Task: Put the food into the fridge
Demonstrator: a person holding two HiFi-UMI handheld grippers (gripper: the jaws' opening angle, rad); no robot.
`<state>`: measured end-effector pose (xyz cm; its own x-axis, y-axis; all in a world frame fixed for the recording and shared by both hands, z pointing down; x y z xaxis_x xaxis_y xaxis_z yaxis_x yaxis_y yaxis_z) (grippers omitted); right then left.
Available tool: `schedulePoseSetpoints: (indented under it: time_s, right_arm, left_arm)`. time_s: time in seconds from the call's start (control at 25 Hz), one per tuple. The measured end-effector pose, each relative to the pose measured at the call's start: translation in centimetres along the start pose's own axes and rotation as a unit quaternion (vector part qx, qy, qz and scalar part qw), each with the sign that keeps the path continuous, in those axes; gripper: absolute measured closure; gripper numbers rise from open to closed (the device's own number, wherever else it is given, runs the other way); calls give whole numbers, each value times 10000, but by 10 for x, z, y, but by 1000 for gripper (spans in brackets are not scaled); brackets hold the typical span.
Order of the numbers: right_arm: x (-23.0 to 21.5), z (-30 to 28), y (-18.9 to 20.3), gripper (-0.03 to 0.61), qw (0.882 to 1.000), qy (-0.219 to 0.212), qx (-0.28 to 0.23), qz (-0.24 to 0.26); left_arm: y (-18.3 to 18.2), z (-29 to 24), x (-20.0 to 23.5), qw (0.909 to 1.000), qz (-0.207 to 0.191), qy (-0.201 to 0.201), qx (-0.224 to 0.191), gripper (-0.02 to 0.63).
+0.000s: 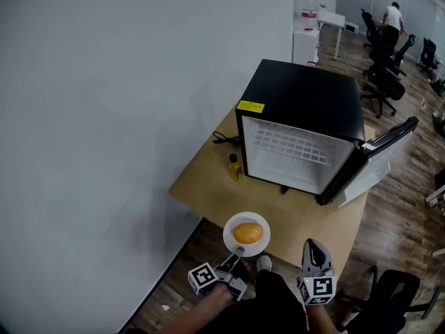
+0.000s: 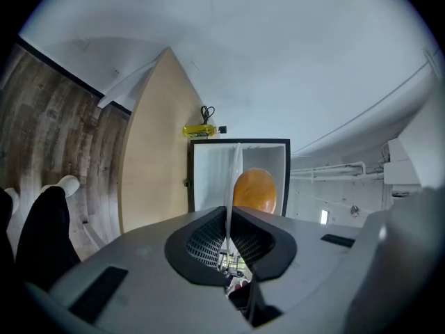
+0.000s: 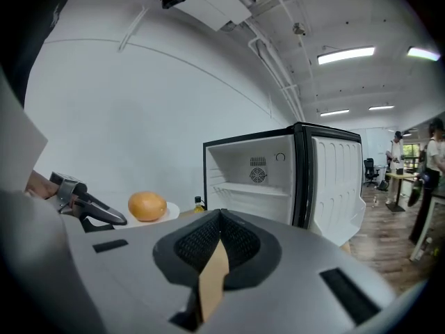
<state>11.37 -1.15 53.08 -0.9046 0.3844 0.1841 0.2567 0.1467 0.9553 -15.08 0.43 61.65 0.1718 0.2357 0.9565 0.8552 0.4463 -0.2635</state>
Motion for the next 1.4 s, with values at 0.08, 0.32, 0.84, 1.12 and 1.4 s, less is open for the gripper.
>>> schedulePoseSetpoints:
  time_s: [0.08, 0.32, 0.84, 1.12, 1.4]
  right_arm:
    - [-10, -17, -1, 521, 10000, 2, 10, -32]
    - [-39, -60, -3, 520, 10000, -53, 49, -27]
    - [-87, -117, 1, 521, 9995, -62, 58, -313]
    - [-104, -139, 6, 521, 9994, 60, 65, -326]
    - [-105, -154, 13, 520, 9994, -42, 170, -286]
  left_arm:
    - [-5, -21, -4, 9999, -54, -55, 79, 589]
    - [-12, -81, -19, 9999, 15, -60, 157, 589]
    - [-39, -183, -49, 9996, -17, 56, 276, 591]
    - [-52, -216, -62, 9996, -69, 66, 279, 590]
    - [-64, -230, -44, 9998, 37, -82, 189, 590]
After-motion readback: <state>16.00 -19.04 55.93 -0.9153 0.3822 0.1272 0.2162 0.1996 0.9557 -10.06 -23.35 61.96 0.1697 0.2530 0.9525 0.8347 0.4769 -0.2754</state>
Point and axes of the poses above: the fingertips, and each gripper's own axes: z backward along the fingers, x to its left, y out of its underside, the point moved 7 cm from there along z, backward along the fingers, and after that the axes turned 11 degrees about z, right-handed, at the moved point
